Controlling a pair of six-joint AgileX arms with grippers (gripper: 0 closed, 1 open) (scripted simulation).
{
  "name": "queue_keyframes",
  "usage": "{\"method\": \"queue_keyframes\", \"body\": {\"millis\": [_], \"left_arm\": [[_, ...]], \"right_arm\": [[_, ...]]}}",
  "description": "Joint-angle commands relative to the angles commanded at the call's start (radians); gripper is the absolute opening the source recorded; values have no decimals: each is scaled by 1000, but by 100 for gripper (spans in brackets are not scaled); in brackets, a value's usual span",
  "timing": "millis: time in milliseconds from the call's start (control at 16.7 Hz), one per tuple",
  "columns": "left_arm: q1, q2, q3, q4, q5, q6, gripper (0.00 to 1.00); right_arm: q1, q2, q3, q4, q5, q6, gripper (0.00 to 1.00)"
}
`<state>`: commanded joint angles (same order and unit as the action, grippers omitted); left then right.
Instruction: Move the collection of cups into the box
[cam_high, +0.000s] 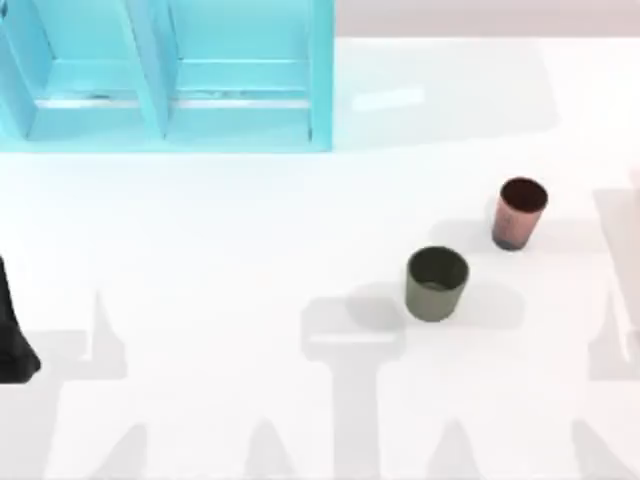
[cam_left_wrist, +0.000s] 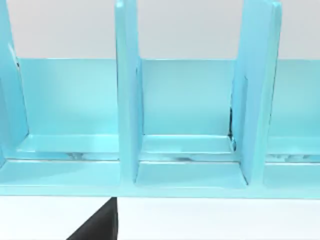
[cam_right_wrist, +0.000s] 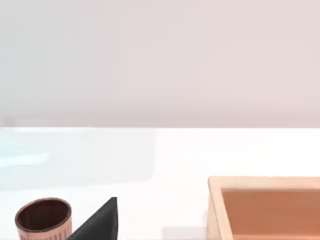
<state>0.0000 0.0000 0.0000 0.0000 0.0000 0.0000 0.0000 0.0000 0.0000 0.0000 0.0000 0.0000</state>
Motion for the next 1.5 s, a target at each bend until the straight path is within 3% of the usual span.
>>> {"method": "queue_keyframes", "body": {"millis": [300,600,1500], "left_arm": [[0,0,0,0,0,0,100],[0,0,0,0,0,0,100],[0,0,0,0,0,0,100]], "right_arm": [[1,57,56,-42,1,7,100],[7,329,320,-243,4,40,100],[140,1751,1702,-1196,8,198,100]]}}
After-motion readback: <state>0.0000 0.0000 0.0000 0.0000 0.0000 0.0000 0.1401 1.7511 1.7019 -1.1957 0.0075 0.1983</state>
